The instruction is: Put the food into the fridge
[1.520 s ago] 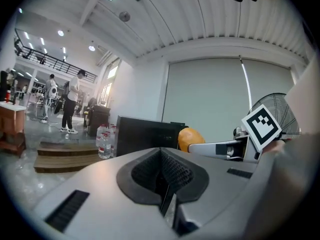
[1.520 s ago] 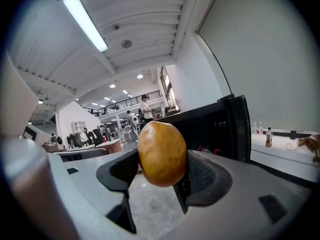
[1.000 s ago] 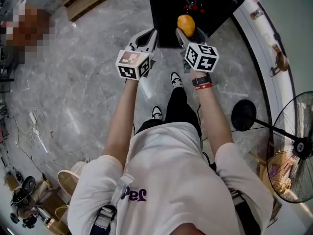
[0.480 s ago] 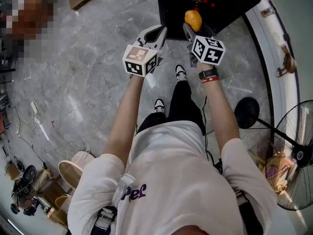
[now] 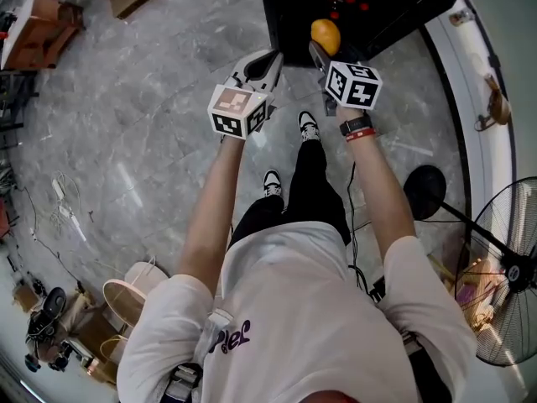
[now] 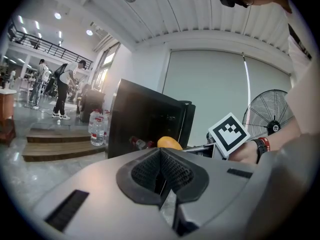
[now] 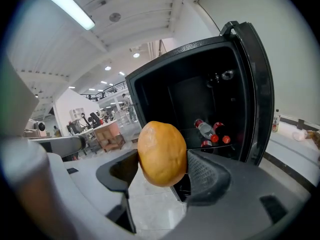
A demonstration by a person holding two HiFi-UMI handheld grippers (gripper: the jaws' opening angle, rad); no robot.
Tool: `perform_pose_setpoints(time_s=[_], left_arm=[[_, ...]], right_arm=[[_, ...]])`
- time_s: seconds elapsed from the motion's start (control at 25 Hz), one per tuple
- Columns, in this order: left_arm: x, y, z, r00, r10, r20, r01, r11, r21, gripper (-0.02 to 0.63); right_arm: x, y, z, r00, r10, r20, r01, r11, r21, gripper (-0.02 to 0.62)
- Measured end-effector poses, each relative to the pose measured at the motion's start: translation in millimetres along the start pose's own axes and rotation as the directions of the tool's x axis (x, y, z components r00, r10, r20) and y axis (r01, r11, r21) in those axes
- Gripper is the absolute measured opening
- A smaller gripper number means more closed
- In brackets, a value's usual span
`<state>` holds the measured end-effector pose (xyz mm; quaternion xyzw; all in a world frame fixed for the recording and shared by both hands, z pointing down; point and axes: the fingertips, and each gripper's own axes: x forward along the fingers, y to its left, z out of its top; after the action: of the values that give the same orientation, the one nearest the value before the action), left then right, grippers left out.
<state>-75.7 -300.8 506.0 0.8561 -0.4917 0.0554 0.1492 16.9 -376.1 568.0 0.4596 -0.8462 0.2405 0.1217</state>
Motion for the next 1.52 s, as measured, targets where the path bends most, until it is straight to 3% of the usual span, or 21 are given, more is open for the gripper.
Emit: perform_pose_setpoints(time_s=[0.8,1.52], left_arm=[[50,12,-24,0.999,-0.025,-0.027,0.025,1.000,0.006,0.018],[77,33,-29,1.000,-0.009,-0.022,0.009,1.000,-0.015,0.018]], right_arm=[[80,-50,-12,0.997,0.013,-0.077,-0.022,0.993,-0.117,0.316],[133,-82,-9,0.993,0.006,-0.120,-0.025,0.988,-0.151,0.317]])
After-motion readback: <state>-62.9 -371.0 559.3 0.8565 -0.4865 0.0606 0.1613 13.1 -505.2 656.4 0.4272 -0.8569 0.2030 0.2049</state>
